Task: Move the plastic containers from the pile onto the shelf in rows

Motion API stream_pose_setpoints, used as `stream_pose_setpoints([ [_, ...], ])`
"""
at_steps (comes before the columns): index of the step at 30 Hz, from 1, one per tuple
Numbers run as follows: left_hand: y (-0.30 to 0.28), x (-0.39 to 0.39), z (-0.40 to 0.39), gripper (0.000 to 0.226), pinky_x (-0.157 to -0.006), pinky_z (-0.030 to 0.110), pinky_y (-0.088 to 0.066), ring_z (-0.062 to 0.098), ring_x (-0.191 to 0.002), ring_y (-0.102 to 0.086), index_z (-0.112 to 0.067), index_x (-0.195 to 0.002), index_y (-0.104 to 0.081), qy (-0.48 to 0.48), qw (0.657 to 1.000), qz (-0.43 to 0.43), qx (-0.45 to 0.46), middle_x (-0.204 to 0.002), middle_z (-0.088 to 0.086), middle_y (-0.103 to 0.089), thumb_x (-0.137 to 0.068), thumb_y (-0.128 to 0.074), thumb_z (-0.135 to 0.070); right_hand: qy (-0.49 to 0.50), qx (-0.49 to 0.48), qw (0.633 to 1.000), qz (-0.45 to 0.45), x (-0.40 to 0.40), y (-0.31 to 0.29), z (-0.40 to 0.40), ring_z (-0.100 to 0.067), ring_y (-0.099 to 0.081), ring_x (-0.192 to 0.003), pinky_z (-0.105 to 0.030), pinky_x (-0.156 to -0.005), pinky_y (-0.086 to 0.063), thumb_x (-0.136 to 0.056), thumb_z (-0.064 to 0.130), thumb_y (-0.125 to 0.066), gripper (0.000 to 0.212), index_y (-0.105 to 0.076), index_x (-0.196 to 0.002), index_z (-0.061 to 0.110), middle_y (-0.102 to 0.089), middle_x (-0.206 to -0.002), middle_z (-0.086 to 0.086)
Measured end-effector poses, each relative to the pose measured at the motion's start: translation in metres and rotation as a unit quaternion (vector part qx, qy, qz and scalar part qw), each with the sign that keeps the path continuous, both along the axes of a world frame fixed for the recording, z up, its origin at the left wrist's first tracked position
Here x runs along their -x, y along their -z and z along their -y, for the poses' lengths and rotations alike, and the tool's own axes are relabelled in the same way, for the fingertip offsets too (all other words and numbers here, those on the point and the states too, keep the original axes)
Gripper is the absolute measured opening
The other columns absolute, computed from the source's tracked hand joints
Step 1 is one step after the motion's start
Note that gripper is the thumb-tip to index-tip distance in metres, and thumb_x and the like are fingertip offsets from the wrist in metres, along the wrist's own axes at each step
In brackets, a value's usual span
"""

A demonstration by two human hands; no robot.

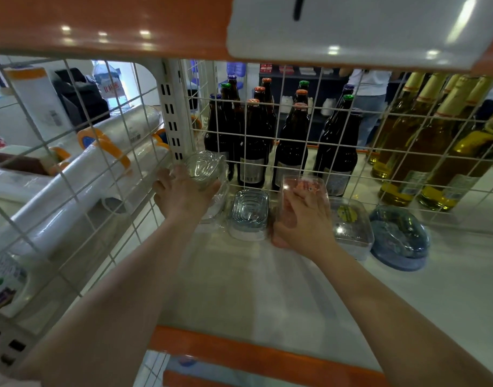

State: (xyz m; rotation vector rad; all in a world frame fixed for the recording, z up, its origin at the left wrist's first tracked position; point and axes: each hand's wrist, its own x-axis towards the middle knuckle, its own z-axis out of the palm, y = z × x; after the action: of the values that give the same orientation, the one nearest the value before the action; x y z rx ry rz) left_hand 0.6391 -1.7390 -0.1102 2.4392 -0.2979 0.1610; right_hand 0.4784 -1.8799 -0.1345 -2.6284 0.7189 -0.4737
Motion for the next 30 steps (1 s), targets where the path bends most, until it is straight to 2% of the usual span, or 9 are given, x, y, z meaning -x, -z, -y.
stream_pose_setpoints([
  [4, 0.010, 0.011, -0.008, 0.090, -0.116, 0.044, -0.009, 0.031, -0.143, -0.005, -0.022, -0.147, -0.024, 0.017, 0.997, 0.029, 0.065, -0.154, 0.013, -0.009, -0.076, -0.070, -0.052, 0.000, 0.006, 1.000, 0.008, 0.001, 0.001, -0.003, -0.020, -0.015, -0.143, -0.031, -0.115, 0.000, -0.083, 0.041, -0.059, 0.071, -0.032, -0.146, 0.022, -0.024, -0.153, 0.001],
  [7, 0.021, 0.020, -0.015, 0.086, -0.115, 0.043, -0.011, 0.031, -0.142, -0.005, -0.020, -0.146, -0.026, 0.060, 0.991, 0.083, 0.081, -0.152, 0.016, -0.012, -0.078, -0.072, -0.045, -0.006, 0.010, 1.000, 0.010, 0.002, -0.001, -0.005, -0.022, -0.017, -0.142, -0.032, -0.115, -0.001, -0.073, 0.053, -0.049, 0.080, -0.034, -0.145, 0.022, -0.028, -0.151, 0.001],
  [10, 0.026, 0.025, -0.021, 0.079, -0.113, 0.043, -0.014, 0.033, -0.140, -0.013, -0.017, -0.144, -0.033, 0.072, 0.987, 0.110, 0.094, -0.150, 0.017, -0.019, -0.079, -0.072, -0.039, -0.012, 0.006, 0.999, 0.032, 0.005, -0.003, -0.005, -0.021, -0.013, -0.142, -0.029, -0.114, -0.002, -0.083, 0.039, -0.064, 0.072, -0.034, -0.145, 0.019, -0.027, -0.152, 0.000],
  [15, 0.032, 0.045, -0.031, 0.058, -0.111, 0.042, -0.019, 0.032, -0.134, -0.027, -0.009, -0.134, -0.047, 0.073, 0.984, 0.137, 0.093, -0.143, 0.016, -0.035, -0.085, -0.068, -0.032, -0.008, 0.012, 0.998, 0.068, 0.014, 0.001, -0.011, -0.024, -0.016, -0.140, -0.035, -0.114, -0.010, -0.083, 0.026, -0.066, 0.061, -0.043, -0.139, 0.017, -0.035, -0.148, -0.005],
  [19, 0.042, 0.058, -0.040, 0.043, -0.102, 0.040, -0.032, 0.034, -0.121, -0.042, -0.006, -0.124, -0.054, 0.120, 0.982, 0.129, 0.060, -0.130, 0.016, -0.047, -0.087, -0.066, -0.022, 0.012, 0.016, 0.993, 0.119, 0.025, 0.005, -0.017, -0.035, -0.043, -0.125, -0.051, -0.104, -0.034, -0.071, 0.032, -0.064, 0.061, -0.056, -0.128, 0.013, -0.052, -0.132, -0.010],
  [23, 0.042, 0.071, -0.037, 0.034, -0.091, 0.044, -0.041, 0.037, -0.108, -0.053, -0.006, -0.116, -0.060, 0.187, 0.972, 0.138, 0.031, -0.119, 0.015, -0.054, -0.085, -0.066, -0.016, 0.055, 0.013, 0.995, 0.078, 0.044, 0.005, -0.014, -0.032, -0.042, -0.125, -0.043, -0.104, -0.031, -0.074, 0.034, -0.066, 0.062, -0.053, -0.132, 0.016, -0.048, -0.137, -0.009],
  [25, 0.039, 0.080, -0.029, 0.031, -0.084, 0.045, -0.045, 0.042, -0.100, -0.057, -0.002, -0.111, -0.063, 0.220, 0.964, 0.147, 0.024, -0.111, 0.020, -0.058, -0.084, -0.065, -0.016, 0.072, 0.027, 0.995, 0.066, 0.059, 0.008, -0.010, -0.033, -0.045, -0.124, -0.044, -0.102, -0.036, -0.077, 0.031, -0.066, 0.055, -0.055, -0.129, 0.017, -0.051, -0.134, -0.010],
  [27, 0.035, 0.093, -0.015, 0.035, -0.077, 0.046, -0.049, 0.043, -0.092, -0.061, 0.000, -0.104, -0.064, 0.278, 0.948, 0.157, 0.014, -0.103, 0.022, -0.061, -0.084, -0.054, -0.027, 0.095, 0.024, 0.992, 0.082, 0.079, 0.009, -0.004, -0.036, -0.051, -0.117, -0.047, -0.097, -0.040, -0.078, 0.028, -0.067, 0.049, -0.058, -0.125, 0.014, -0.055, -0.128, -0.014],
  [30, 0.026, 0.123, 0.010, 0.042, -0.066, 0.040, -0.051, 0.037, -0.085, -0.062, -0.004, -0.099, -0.063, 0.348, 0.919, 0.185, -0.010, -0.100, 0.016, -0.061, -0.083, -0.041, -0.036, 0.134, 0.017, 0.990, 0.043, 0.115, 0.002, 0.008, -0.031, -0.045, -0.123, -0.041, -0.102, -0.035, -0.083, 0.028, -0.066, 0.053, -0.051, -0.133, 0.016, -0.049, -0.134, -0.011],
])
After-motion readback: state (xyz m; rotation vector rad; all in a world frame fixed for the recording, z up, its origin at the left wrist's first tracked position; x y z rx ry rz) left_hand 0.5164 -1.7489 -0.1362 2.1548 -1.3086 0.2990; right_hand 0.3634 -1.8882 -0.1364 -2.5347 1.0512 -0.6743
